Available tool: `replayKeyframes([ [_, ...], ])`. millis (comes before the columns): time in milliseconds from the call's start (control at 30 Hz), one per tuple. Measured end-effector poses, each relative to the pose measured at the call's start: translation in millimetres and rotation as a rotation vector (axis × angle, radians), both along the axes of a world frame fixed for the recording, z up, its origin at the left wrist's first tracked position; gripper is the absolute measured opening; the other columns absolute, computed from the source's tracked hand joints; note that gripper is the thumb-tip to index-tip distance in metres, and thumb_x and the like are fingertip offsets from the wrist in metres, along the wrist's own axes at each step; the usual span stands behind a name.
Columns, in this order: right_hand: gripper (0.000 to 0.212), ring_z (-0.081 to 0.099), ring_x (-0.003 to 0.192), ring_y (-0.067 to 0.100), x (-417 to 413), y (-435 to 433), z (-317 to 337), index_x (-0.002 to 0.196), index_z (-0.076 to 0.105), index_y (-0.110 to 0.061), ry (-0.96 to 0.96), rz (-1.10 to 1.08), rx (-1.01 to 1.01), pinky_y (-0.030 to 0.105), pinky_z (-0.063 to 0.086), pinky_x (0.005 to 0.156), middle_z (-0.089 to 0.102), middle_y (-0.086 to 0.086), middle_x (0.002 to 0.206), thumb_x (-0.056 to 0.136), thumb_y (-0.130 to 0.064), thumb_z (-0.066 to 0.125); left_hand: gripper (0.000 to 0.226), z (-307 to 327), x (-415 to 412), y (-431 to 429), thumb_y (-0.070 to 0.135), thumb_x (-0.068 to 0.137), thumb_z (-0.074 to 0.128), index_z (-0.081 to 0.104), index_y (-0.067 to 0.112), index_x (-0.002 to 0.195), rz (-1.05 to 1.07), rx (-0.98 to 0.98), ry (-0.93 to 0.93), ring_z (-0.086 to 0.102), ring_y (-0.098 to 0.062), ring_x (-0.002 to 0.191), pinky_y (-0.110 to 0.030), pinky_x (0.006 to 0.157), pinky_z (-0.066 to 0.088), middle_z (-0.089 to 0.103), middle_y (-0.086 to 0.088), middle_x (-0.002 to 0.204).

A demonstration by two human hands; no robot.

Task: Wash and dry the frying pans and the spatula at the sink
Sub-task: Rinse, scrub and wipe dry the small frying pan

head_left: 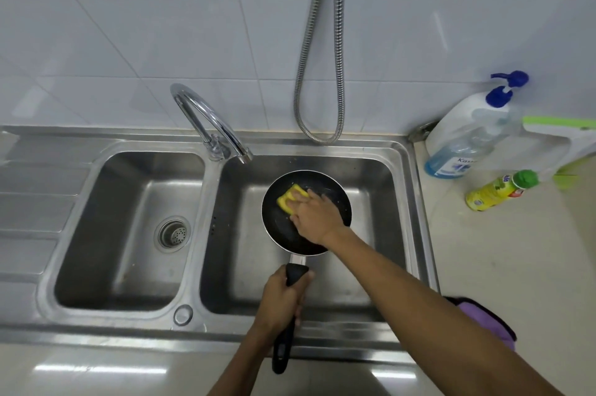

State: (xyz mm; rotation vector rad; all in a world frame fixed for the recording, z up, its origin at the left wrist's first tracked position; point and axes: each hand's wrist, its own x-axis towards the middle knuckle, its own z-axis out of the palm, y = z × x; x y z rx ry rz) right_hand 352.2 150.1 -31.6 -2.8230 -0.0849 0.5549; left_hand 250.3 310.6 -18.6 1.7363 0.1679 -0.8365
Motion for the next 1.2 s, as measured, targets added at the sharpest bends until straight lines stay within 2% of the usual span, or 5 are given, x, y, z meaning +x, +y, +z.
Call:
replayKeyframes([
  [300,0.049,0.051,0.118,0.04,-42.7,-5.1,-4.3,0.135,0.056,-0.017,0.094,-0.114,0.142,0.045,0.041,0.107,0.045,0.01,0.14,0.086,-0.023,0.058,0.026,-9.5,6.0,-1.8,0.021,0.094,0.068,0.055,-0.001,0.095,0.031,0.035,0.008,0.041,-0.015,0.039,-0.025,0.038,0.038,0.052,-0.002,0.053],
  [500,0.039,0.064,0.1,0.011,-32.5,18.6,31.7,0.119,0.063,-0.03,0.206,-0.653,0.891,0.034,0.052,0.092,0.064,-0.005,0.114,0.083,-0.046,0.065,0.028,-11.3,2.0,7.8,0.026,0.091,0.074,0.059,0.003,0.097,-0.008,0.054,0.006,0.045,-0.016,0.045,-0.028,0.042,0.041,0.052,-0.002,0.055],
  [733,0.048,0.06,0.095,0.029,-34.1,-44.3,60.1,0.133,0.06,-0.029,0.402,-0.91,1.9,0.04,0.049,0.077,0.064,0.009,0.117,0.086,-0.029,0.055,0.028,-5.9,8.3,27.6,0.021,0.096,0.068,0.051,0.0,0.092,0.076,0.009,-0.012,0.039,-0.012,0.039,-0.025,0.036,0.035,0.046,-0.001,0.053],
  [1000,0.013,0.049,0.052,0.02,-33.5,-69.0,30.7,0.088,0.061,-0.023,0.049,-1.17,1.142,0.025,0.031,0.046,0.063,0.009,0.076,0.092,-0.032,0.052,0.026,-3.7,6.0,43.8,0.022,0.095,0.069,0.05,0.007,0.085,0.178,-0.02,-0.015,0.035,-0.011,0.04,-0.024,0.037,0.035,0.043,0.002,0.052],
  [1200,0.033,0.049,0.06,0.028,-23.3,-52.4,3.5,0.054,0.056,-0.018,-0.113,-1.182,0.716,0.04,0.047,0.06,0.052,0.0,0.054,0.08,-0.035,0.047,0.028,-0.8,-0.2,50.9,0.021,0.095,0.068,0.047,0.01,0.08,0.199,-0.03,-0.032,0.035,-0.012,0.039,-0.025,0.038,0.036,0.043,0.002,0.051],
])
